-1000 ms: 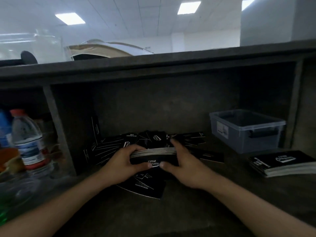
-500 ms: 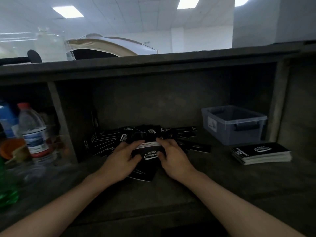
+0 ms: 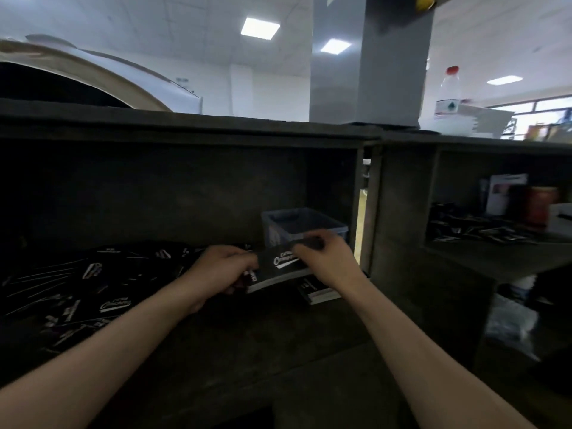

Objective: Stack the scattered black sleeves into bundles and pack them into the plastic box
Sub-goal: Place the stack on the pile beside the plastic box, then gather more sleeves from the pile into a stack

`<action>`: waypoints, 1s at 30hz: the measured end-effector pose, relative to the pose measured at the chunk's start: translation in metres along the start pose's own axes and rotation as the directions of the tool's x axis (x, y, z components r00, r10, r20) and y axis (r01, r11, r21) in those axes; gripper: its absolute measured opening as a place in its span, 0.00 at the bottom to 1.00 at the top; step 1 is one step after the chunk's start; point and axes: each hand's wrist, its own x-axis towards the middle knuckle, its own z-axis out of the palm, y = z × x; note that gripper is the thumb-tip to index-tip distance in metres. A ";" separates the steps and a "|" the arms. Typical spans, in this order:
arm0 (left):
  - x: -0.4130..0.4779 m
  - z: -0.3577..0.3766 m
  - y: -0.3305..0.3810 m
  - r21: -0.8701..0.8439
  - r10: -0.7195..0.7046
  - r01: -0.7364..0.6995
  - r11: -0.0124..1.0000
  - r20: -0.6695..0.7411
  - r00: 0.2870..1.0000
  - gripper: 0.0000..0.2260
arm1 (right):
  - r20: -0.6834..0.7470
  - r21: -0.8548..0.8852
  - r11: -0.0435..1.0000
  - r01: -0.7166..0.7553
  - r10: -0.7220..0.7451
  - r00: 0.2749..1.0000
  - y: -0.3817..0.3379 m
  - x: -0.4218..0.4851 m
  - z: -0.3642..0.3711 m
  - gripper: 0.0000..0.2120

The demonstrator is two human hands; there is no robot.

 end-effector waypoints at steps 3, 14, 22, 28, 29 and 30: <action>0.023 0.041 0.020 -0.072 -0.089 0.098 0.993 0.123 0.988 0.05 | -0.092 -0.049 0.998 -0.039 0.034 0.995 0.022 0.003 -0.031 0.16; 0.032 0.077 -0.002 0.499 0.372 -0.326 0.803 0.007 0.928 0.18 | -0.278 -0.495 0.868 -0.040 -0.115 0.954 0.068 0.016 -0.033 0.28; 0.003 -0.059 -0.060 0.890 0.520 -0.253 0.380 0.021 0.854 0.17 | 0.036 -0.409 0.749 0.522 -0.558 0.829 -0.007 0.014 0.063 0.08; -0.030 -0.180 -0.104 0.936 0.017 -0.038 0.349 0.034 0.999 0.47 | 0.519 -0.257 0.811 0.525 -0.343 0.783 -0.043 0.040 0.160 0.36; -0.035 -0.190 -0.108 0.914 -0.100 0.005 0.405 0.039 0.994 0.49 | 0.605 -0.260 0.837 0.481 -0.247 0.757 -0.046 0.043 0.174 0.42; -0.038 -0.196 -0.113 0.895 -0.184 0.037 0.444 0.050 0.982 0.51 | 0.673 -0.276 0.846 0.457 -0.170 0.720 -0.048 0.046 0.187 0.47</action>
